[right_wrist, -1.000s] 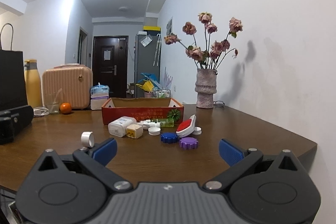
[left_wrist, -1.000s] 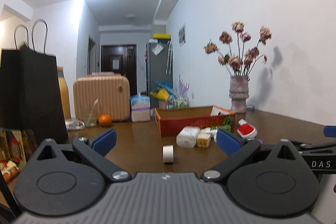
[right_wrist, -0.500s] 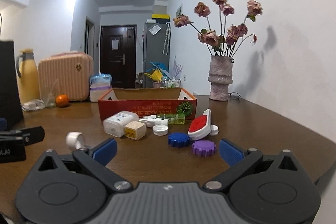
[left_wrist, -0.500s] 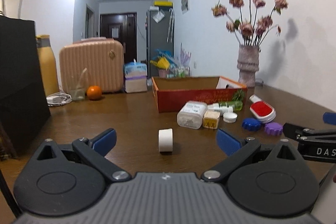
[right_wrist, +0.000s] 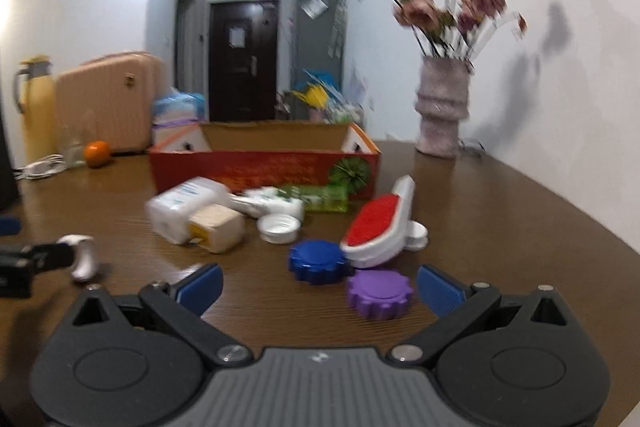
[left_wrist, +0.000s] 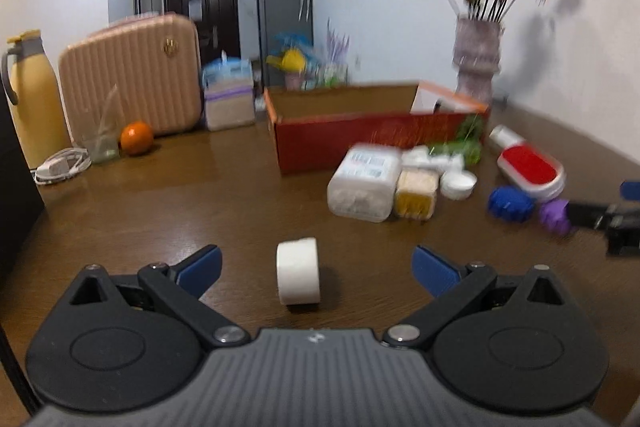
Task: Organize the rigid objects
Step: 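Grasp the white tape roll with the left gripper while the right grasps the purple cap, then carry the tape roll and purple cap into the cardboard box and release both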
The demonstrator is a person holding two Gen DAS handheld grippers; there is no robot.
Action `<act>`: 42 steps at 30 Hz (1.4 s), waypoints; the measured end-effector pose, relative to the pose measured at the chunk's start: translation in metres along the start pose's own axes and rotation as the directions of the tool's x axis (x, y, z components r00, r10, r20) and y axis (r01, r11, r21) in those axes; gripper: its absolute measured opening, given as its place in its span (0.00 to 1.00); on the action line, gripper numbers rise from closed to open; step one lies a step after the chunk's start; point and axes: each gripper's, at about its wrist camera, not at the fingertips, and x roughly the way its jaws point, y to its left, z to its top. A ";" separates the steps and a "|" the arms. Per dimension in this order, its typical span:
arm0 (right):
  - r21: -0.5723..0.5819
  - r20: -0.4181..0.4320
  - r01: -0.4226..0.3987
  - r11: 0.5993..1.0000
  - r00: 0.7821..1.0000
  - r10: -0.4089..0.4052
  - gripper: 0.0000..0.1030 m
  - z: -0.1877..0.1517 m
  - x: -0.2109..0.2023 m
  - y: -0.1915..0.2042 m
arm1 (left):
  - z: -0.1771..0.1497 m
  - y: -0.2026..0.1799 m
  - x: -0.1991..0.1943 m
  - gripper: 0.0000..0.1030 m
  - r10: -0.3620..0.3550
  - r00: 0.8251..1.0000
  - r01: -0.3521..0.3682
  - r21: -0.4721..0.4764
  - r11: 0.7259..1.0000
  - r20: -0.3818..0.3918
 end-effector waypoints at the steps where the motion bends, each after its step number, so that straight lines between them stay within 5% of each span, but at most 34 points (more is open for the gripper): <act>1: 0.011 -0.024 0.009 1.000 1.000 -0.009 1.00 0.003 0.009 -0.005 | 0.001 0.000 0.006 1.00 0.003 1.000 -0.003 0.002 1.000 -0.020; 5: -0.003 -0.082 0.045 0.999 0.996 -0.046 0.95 0.010 0.037 -0.021 | 0.006 0.002 0.027 1.00 -0.021 0.995 0.021 0.003 1.000 -0.094; 10: 0.018 -0.165 0.013 1.000 0.986 -0.010 0.76 0.011 0.066 -0.036 | 0.010 0.005 0.041 0.96 -0.048 0.992 0.046 -0.015 0.999 -0.117; 16: 0.015 -0.225 -0.009 1.000 0.974 0.012 0.57 0.005 0.086 -0.037 | 0.009 0.006 0.058 0.52 -0.027 0.981 0.021 -0.031 0.999 -0.192; 18: 0.021 -0.221 -0.007 1.000 0.975 0.011 0.53 0.004 0.086 -0.038 | 0.007 0.007 0.061 0.24 -0.026 0.978 0.020 -0.032 0.999 -0.206; 27: 0.022 -0.216 -0.008 1.000 0.976 0.013 0.50 0.006 0.078 -0.037 | 0.010 0.004 0.053 0.24 -0.063 0.981 0.057 -0.039 0.998 -0.182; 42: -0.016 -0.011 -0.031 0.999 0.999 0.031 0.50 0.021 -0.034 -0.012 | 0.028 -0.008 -0.045 0.24 -0.060 0.995 0.063 -0.030 0.998 0.077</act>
